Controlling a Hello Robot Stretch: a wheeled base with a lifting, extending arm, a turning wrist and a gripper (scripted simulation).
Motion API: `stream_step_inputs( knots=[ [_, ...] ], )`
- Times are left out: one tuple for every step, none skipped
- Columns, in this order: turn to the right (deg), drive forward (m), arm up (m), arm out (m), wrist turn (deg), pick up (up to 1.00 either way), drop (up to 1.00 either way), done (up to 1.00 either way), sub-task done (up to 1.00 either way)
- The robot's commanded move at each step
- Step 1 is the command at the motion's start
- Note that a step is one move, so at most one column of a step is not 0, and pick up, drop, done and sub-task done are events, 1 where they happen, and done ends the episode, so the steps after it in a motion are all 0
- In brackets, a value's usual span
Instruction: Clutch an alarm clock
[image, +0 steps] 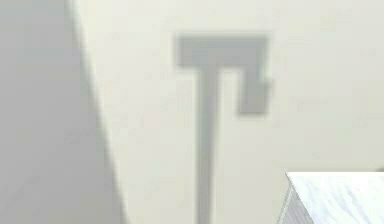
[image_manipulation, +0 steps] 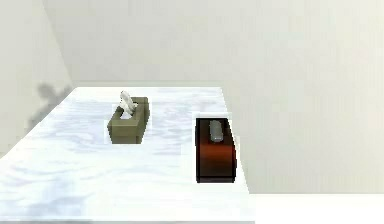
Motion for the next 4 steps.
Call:
stream_step_inputs(
  knots=[
    [0.0,0.0,0.5,0.0,0.0,0.0,0.0,0.0,0.0],
    [0.0,0.0,0.38,0.0,0.0,0.0,0.0,0.0,0.0],
    [0.0,0.0,0.0,0.04,0.0,0.0,0.0,0.0,0.0],
    [0.0,0.0,0.0,0.02,0.0,0.0,0.0,0.0,0.0]
  ],
)
